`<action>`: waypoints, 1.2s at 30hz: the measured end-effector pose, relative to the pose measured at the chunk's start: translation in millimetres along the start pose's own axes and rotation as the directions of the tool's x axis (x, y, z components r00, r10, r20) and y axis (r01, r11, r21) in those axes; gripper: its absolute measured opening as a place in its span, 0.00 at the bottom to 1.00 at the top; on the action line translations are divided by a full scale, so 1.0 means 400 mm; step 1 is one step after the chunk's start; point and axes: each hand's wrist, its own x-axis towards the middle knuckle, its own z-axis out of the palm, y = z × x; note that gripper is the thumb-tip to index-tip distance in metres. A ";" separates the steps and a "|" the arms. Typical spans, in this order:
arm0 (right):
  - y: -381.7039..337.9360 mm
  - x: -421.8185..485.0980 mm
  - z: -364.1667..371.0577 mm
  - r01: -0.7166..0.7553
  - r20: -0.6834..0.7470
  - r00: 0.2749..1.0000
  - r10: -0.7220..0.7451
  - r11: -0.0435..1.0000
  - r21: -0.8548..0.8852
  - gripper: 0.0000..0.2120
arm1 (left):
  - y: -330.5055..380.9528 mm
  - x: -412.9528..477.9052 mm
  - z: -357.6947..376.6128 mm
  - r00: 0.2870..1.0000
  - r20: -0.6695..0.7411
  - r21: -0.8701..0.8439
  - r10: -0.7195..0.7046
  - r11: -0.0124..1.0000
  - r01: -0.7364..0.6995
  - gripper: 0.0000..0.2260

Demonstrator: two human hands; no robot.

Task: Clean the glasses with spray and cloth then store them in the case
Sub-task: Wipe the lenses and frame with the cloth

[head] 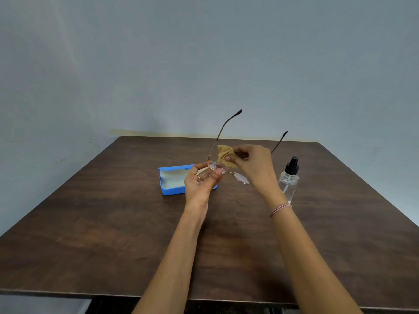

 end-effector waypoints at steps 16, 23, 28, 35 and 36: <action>0.106 -0.072 0.034 -0.089 -0.325 0.921 0.217 0.926 0.367 0.12 | 0.013 0.028 -0.029 0.988 -0.134 -0.204 0.083 0.973 -0.109 0.11; 0.116 -0.073 0.073 -0.236 -0.131 0.876 0.463 0.651 0.721 0.10 | 0.019 0.030 -0.029 0.989 -0.120 -0.260 0.089 0.958 -0.117 0.16; 0.116 -0.069 0.072 -0.241 -0.005 0.900 0.435 0.509 0.826 0.13 | 0.014 0.033 -0.026 0.995 -0.080 -0.263 0.066 0.961 -0.085 0.16; 0.116 -0.067 0.066 -0.251 -0.018 0.908 0.419 0.577 0.777 0.03 | 0.010 0.035 -0.021 0.998 -0.049 -0.265 0.029 0.963 -0.041 0.13; 0.117 -0.066 0.065 -0.254 -0.022 0.907 0.420 0.588 0.768 0.03 | 0.008 0.035 -0.022 0.999 -0.040 -0.268 0.037 0.962 -0.047 0.14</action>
